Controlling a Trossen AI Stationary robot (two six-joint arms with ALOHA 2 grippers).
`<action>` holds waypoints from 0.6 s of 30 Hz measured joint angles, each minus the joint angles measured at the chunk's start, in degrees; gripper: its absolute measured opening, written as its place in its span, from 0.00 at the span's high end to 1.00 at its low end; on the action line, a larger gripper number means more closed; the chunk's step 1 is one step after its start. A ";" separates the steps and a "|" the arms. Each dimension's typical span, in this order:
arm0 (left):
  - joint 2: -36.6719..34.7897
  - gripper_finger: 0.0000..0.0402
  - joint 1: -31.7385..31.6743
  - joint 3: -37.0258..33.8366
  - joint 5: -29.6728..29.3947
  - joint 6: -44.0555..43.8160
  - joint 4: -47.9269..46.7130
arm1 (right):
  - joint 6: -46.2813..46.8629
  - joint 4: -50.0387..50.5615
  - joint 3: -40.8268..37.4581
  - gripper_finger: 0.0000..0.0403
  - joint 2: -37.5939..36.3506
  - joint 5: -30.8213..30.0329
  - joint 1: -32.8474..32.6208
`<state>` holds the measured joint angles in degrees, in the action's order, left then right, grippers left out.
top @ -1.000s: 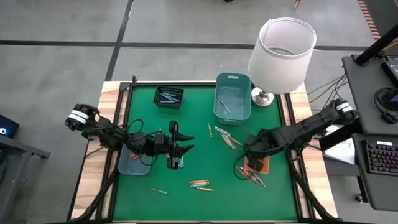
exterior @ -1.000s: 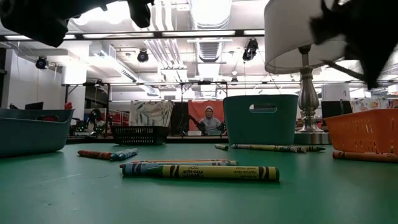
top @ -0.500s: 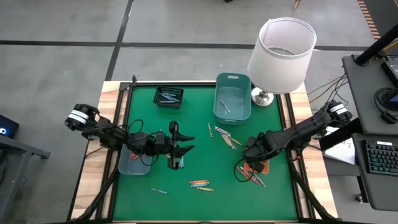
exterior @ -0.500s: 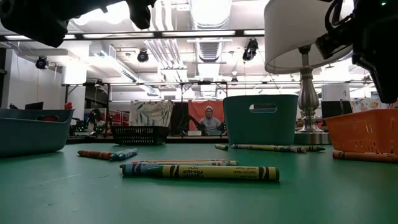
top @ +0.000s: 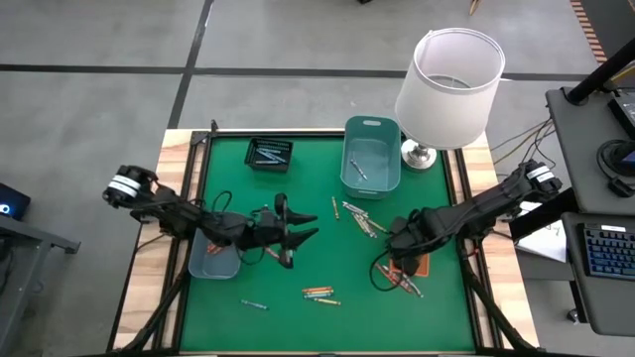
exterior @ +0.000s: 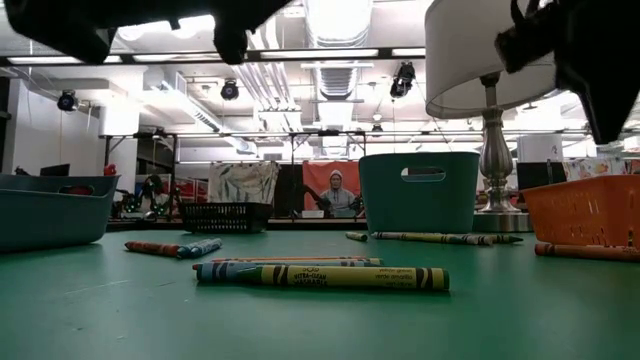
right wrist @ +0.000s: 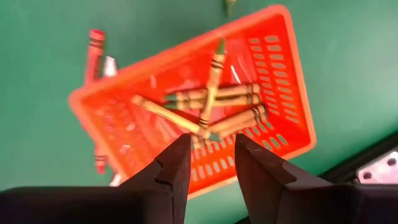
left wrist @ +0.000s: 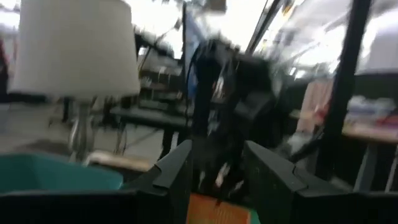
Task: Sort crayons
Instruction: Put the orange crayon into the blue bin
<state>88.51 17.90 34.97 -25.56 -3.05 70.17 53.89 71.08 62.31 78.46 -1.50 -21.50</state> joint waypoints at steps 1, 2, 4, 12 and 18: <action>-0.28 0.69 -0.01 0.88 -0.36 -0.62 -3.38 | -0.36 0.01 0.77 0.72 0.00 -0.04 0.00; -0.52 0.69 -0.01 1.93 -0.52 -1.02 -6.92 | -0.48 0.01 1.48 0.73 0.00 -0.29 -0.01; -1.06 0.69 0.03 4.25 -0.51 -1.16 -13.89 | -0.43 -0.17 2.71 0.74 -0.02 -2.16 -0.24; -1.57 0.69 0.65 11.05 -0.55 0.54 -27.53 | -0.05 -3.79 0.20 0.87 -0.07 -3.41 -0.52; -2.52 0.69 1.49 13.71 -0.54 1.96 -34.40 | 0.51 -6.89 -5.20 0.97 -0.07 -2.65 -0.52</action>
<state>85.99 19.39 48.68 -26.10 -1.09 35.77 54.40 64.18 57.10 78.39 -4.14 -22.02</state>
